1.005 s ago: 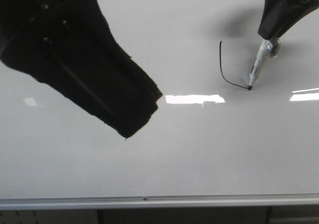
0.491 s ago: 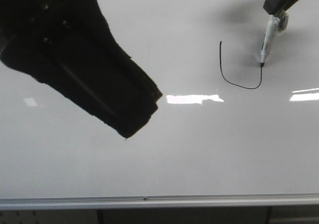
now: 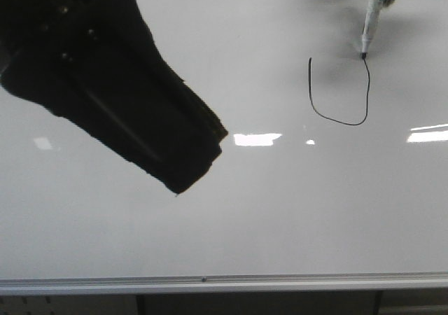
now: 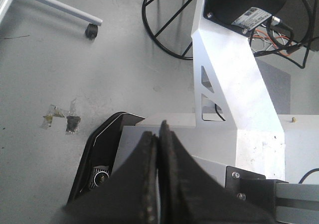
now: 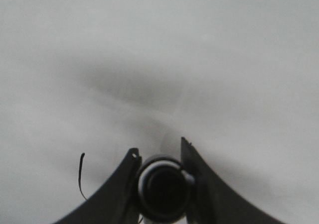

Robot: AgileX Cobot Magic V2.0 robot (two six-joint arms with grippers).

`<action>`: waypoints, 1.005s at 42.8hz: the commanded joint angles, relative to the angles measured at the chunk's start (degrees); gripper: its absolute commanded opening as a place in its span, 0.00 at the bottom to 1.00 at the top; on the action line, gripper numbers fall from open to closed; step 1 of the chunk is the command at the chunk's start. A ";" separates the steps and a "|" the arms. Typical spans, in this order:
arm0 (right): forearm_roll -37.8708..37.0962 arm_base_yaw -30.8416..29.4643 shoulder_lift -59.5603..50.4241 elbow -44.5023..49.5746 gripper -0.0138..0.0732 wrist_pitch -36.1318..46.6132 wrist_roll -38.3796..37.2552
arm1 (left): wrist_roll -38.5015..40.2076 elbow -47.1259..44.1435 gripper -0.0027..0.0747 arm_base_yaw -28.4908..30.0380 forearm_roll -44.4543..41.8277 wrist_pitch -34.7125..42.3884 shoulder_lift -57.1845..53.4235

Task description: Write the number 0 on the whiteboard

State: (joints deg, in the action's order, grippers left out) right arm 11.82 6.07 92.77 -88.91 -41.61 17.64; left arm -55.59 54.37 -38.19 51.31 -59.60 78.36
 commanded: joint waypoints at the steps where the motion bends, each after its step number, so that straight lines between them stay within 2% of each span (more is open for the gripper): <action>1: 1.77 -0.34 -2.83 -2.81 0.09 5.50 0.11 | 0.15 1.80 0.01 -0.42 3.11 -0.20 -1.78; 13: 4.14 0.34 -2.83 -3.06 0.09 7.44 0.16 | 0.15 1.80 0.01 -0.42 3.11 -0.20 -1.78; 30: 4.60 5.79 -1.17 -3.13 0.09 9.23 0.16 | 0.15 1.80 0.01 -0.42 3.11 -0.20 -1.78; 43: 4.95 7.26 0.75 -3.13 0.09 4.22 0.21 | 0.15 1.80 0.01 -0.42 3.11 -0.20 -1.78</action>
State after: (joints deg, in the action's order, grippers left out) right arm 15.89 13.36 95.78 -89.83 -38.62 17.64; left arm -55.59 54.37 -38.19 51.31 -59.60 78.36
